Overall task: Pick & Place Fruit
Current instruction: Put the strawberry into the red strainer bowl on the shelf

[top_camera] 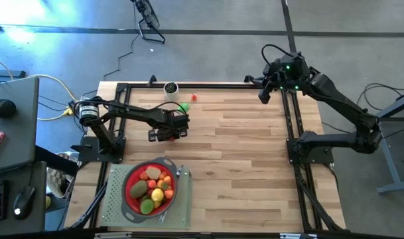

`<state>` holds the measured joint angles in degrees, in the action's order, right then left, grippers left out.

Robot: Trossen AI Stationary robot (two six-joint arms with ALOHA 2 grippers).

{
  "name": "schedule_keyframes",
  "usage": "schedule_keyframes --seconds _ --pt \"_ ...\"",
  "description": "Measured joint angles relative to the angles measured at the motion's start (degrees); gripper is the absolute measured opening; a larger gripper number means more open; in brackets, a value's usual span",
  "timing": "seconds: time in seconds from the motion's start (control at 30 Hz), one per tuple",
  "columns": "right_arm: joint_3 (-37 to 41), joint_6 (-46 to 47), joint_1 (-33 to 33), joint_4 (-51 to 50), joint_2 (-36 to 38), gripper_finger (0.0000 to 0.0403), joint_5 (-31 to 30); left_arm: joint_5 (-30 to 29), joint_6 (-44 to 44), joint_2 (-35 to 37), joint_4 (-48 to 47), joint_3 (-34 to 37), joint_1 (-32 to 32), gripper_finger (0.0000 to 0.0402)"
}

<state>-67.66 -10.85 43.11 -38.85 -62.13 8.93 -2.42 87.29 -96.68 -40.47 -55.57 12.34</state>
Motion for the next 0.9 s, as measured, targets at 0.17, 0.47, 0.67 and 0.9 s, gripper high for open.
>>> schedule_keyframes --seconds 0.17,0.47,0.67,0.9 --pt "0.0 0.0 0.0 0.0 0.0 0.0003 0.0 0.0 0.0 0.0 0.1 0.0 0.0 0.0146" --pt "0.0 0.0 0.0 0.0 0.0 0.0003 0.0 0.1 -2.0 0.0 0.0 0.0 0.0 0.0143" --pt "0.0 0.0 0.0 0.0 0.0 0.0003 0.0 0.6 -2.1 0.0 0.0 0.0 0.0 0.0142" --pt "0.0 0.0 0.0 0.0 0.0 0.0003 0.0 1.2 -3.2 0.0 0.0 0.0 0.0 0.0141"
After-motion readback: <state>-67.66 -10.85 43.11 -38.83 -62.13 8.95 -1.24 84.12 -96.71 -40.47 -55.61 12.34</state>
